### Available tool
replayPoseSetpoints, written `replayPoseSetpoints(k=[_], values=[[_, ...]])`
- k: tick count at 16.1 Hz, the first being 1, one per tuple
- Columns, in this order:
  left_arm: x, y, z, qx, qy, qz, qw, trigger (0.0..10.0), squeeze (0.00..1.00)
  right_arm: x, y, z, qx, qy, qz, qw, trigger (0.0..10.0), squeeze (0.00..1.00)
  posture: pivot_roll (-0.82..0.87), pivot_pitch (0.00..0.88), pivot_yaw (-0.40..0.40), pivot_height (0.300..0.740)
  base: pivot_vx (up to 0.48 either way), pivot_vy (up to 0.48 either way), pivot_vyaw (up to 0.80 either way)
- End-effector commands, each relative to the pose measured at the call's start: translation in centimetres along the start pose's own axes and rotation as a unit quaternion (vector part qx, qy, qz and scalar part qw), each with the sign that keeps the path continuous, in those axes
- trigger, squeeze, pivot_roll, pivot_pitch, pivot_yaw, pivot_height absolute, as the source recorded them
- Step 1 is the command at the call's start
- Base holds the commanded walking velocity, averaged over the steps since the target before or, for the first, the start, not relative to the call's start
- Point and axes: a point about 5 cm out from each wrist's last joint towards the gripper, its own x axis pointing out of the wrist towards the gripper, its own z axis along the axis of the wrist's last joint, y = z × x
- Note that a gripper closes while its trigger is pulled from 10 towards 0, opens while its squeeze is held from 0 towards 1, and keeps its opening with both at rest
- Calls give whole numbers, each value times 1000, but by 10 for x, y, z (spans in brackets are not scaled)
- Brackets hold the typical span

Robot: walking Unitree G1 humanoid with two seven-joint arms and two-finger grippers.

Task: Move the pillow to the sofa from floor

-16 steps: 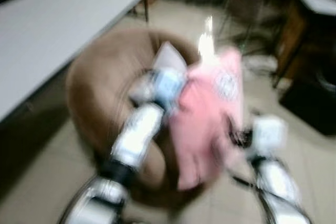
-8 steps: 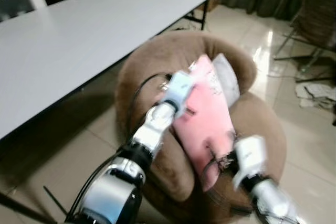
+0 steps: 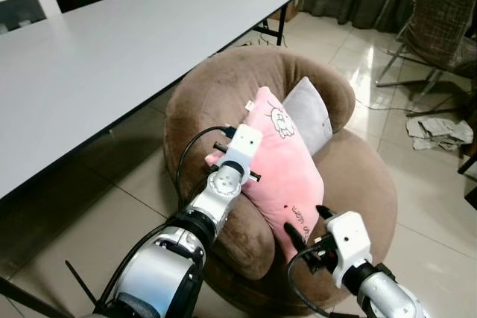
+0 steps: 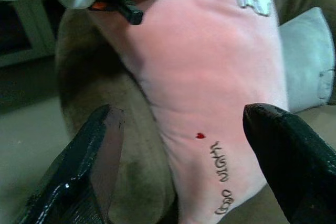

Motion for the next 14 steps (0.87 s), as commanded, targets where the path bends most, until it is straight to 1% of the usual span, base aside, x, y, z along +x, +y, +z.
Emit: replayPoseSetpoints(k=[1, 4, 6, 7, 10, 11, 12, 13, 14], values=[[2, 6, 5, -8, -6, 14, 1000, 10000, 1000, 1, -7, 7, -1, -17, -17, 1000, 10000, 0, -20, 51, 11, 740, 0, 0, 0], [5, 16, 17, -9, -34, 33, 999, 10000, 1000, 2, -8, 9, -4, -21, -17, 1000, 10000, 0, -15, 50, 8, 740, 0, 0, 0], [6, 28, 29, -22, -62, 55, 996, 10000, 1000, 3, -9, 11, -4, -26, -19, 999, 10000, 0, -12, 48, 3, 740, 0, 0, 0], [7, 41, 38, -33, -82, 79, 993, 10000, 1000, 5, -11, 13, -4, -32, -21, 999, 10000, 0, -8, 45, -3, 740, 0, 0, 0], [7, 58, 42, -42, -90, 99, 990, 10000, 1000, 7, -13, 16, -6, -39, -22, 999, 10000, 0, -3, 42, -11, 740, 0, 0, 0], [4, 79, 42, -52, -94, 125, 986, 10000, 1000, 9, -16, 18, -10, -45, -25, 999, 10000, 0, 1, 41, -17, 740, 0, 0, 0], [3, 86, 43, -55, -98, 133, 985, 10000, 1000, 9, -17, 20, -12, -49, -28, 998, 10000, 0, 6, 37, -21, 740, 0, 0, 0], [2, 92, 45, -63, -108, 134, 983, 10000, 1000, 10, -19, 20, -14, -49, -36, 998, 10000, 0, 7, 34, -22, 740, 0, 0, 0], [0, 97, 49, -77, -130, 119, 981, 10000, 1000, 11, -22, 21, -14, -52, -52, 997, 10000, 0, 7, 34, -22, 740, 0, 0, 0]])
